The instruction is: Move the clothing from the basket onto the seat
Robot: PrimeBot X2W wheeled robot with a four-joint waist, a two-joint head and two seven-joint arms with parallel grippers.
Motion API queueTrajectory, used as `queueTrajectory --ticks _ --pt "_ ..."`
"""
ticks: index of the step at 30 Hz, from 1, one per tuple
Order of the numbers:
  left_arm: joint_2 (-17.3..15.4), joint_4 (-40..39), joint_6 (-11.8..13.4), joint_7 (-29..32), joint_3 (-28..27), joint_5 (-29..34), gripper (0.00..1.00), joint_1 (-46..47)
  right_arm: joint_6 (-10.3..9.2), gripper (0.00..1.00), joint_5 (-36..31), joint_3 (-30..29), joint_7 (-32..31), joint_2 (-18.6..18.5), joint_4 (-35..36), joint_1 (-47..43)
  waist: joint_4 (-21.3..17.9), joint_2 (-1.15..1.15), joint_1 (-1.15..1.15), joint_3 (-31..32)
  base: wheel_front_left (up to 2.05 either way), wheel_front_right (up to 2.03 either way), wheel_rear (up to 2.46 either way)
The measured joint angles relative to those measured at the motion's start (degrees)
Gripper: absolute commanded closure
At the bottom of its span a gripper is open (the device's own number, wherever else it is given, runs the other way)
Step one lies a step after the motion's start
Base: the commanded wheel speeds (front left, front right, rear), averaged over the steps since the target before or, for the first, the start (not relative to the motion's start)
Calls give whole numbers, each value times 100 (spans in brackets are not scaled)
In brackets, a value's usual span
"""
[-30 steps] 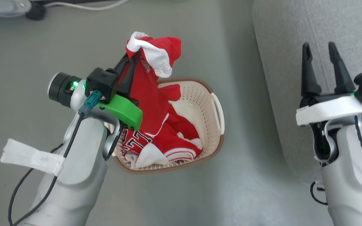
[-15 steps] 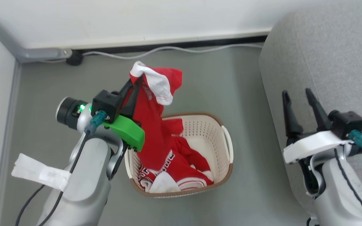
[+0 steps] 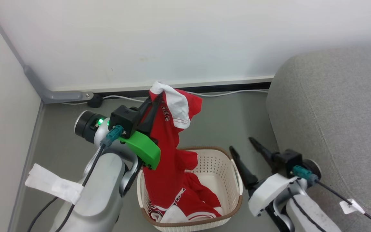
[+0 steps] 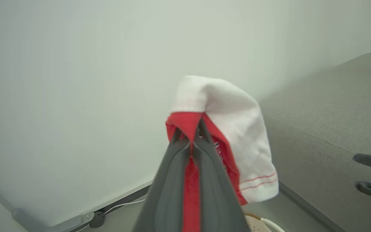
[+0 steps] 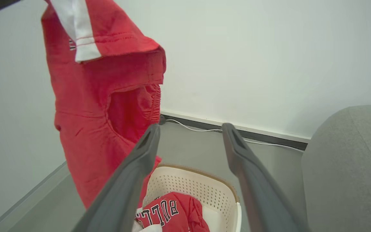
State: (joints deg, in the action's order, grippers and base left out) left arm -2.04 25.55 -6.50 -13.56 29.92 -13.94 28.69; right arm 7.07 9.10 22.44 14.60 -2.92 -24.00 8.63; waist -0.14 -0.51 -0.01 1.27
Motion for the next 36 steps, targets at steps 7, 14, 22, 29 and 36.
queueTrajectory --ticks 7,14,22,29,36 --pt "-2 -243 -5 153 303 -238 100 -4 0 0 253 1045 -60 -18 -211 192 50 0 0 208 0 0 0" --pt "-3 -526 -13 336 684 -349 100 -4 1 0 460 1547 -162 -32 -468 543 76 0 0 236 0 0 0" --pt "-8 -985 -40 526 1077 -614 100 4 5 0 728 1903 -213 -47 -786 857 111 0 0 207 0 0 0" --pt "-12 -1215 9 654 1220 -706 100 9 5 38 1106 2553 -289 -59 -913 1201 149 0 0 161 0 0 0" --pt "-12 -1234 208 757 1176 -755 100 11 5 100 1300 2910 -275 -66 -965 1466 167 0 0 101 0 0 0"
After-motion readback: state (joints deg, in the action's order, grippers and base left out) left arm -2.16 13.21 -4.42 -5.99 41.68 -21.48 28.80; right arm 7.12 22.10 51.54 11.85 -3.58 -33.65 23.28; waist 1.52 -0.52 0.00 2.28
